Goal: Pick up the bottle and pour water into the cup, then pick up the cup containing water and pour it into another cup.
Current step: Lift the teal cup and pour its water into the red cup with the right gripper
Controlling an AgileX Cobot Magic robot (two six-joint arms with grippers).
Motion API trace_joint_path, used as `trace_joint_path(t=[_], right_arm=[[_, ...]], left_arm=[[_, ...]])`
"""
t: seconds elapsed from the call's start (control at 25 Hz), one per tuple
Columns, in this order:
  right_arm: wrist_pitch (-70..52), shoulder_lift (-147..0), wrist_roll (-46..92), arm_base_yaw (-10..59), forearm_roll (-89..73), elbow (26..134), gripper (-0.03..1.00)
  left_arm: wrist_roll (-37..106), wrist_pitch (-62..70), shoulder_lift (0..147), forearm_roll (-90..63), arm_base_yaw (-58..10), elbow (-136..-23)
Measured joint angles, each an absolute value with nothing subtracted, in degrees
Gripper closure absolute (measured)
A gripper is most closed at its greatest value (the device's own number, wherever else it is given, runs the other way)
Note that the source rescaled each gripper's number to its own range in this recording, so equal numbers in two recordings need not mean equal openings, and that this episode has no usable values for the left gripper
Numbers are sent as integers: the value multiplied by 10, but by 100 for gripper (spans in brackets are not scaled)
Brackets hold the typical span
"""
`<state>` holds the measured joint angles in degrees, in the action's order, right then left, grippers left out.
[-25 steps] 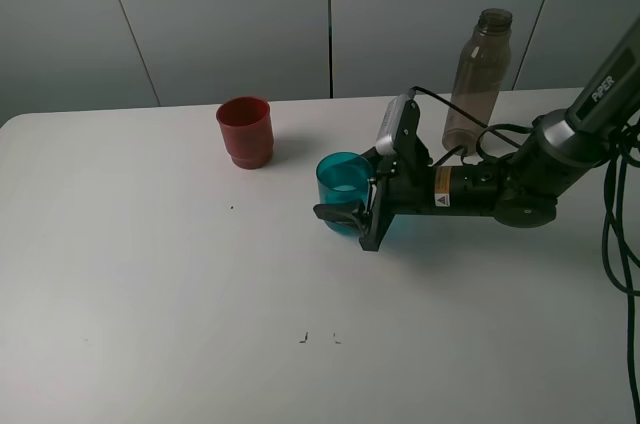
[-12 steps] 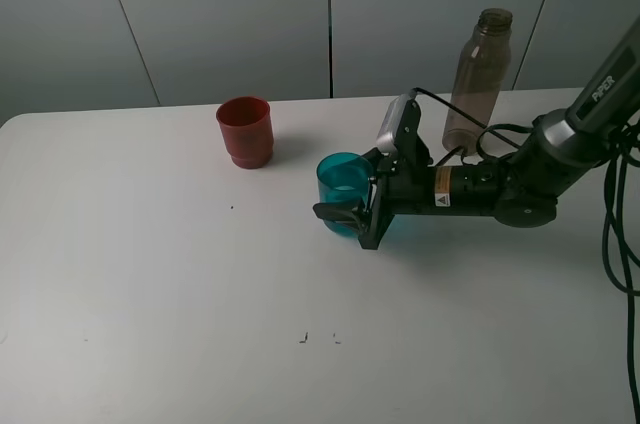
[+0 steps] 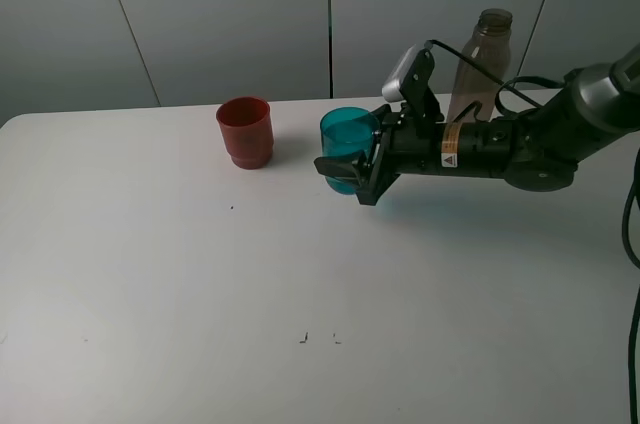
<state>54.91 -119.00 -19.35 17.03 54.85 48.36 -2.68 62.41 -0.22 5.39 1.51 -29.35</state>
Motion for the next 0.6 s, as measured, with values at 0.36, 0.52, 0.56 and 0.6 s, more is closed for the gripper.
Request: trace_joint_path(t=[0.36,0.52,0.56,0.6], right_arm=[[465,-1147,-239,203,440,484,90],[391,-1142,-235,238,368,505,90],[380,-1142,-234,242,355,512,90],[370,-1142,-233,246,342,520,90]], left_arm=[[-27,624,-2,54,15,-294],[-27,624,-2,54,15,-294],[-27,624,-2,54,15,-294],[-27,624,-2,54,15,-294]])
